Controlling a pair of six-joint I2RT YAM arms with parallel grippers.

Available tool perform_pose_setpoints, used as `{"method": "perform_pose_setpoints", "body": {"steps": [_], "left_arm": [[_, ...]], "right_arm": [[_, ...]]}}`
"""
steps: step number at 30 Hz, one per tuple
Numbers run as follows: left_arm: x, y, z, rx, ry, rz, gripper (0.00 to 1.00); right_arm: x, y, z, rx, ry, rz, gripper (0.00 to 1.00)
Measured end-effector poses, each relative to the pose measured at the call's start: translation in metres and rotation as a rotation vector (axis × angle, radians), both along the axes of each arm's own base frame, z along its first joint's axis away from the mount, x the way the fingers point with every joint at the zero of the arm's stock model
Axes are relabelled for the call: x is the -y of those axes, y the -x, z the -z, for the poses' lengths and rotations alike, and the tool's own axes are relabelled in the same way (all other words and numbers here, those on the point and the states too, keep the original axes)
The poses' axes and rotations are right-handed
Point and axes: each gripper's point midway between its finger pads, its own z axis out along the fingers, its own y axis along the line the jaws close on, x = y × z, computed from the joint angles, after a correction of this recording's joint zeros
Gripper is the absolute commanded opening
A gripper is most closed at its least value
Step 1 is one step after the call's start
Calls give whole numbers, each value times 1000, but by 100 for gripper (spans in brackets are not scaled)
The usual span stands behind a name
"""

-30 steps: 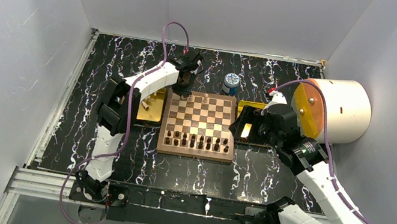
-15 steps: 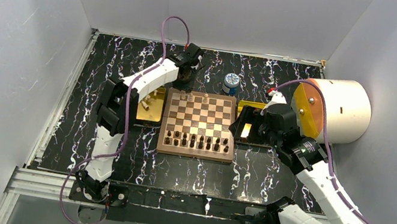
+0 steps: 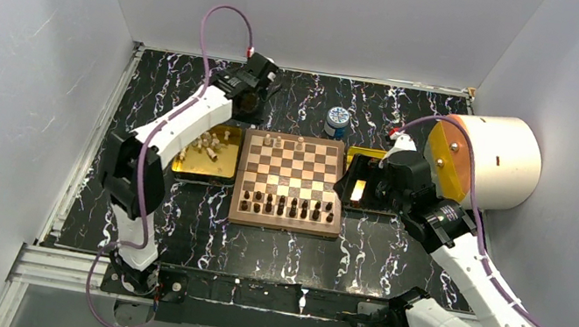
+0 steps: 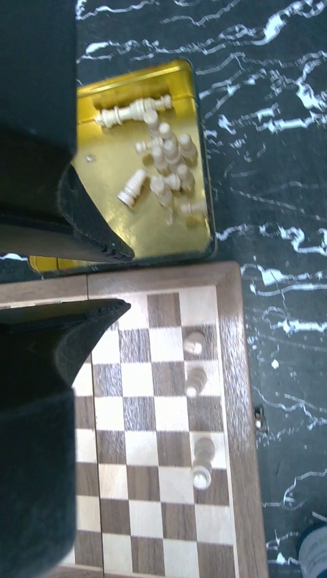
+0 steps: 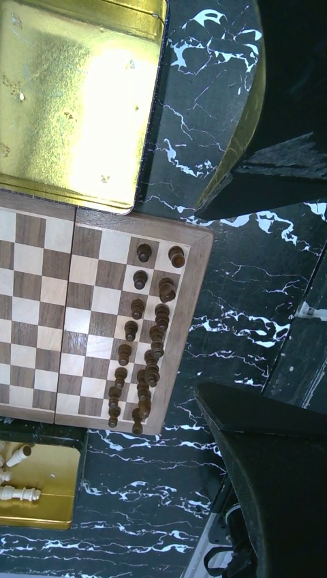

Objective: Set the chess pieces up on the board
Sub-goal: Place the chess piece on the chessboard, then pick up the chess piece from the storage box.

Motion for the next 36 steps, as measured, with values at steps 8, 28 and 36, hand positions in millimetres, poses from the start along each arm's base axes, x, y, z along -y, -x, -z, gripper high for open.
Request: {"method": "perform_pose_setpoints", "body": {"steps": [8,28,36], "left_arm": [[-67,11,19,-32,-13,-139,25],[-121,-10,77,-94,-17,-258,30],[-124,-12,88,-111,-11,-261,31]], "right_arm": [[-1,0,0,-1,-2,-3,99],[-1,-1,4,-14,8,-2,99],[-1,-2,6,-18,13,0,99]]}}
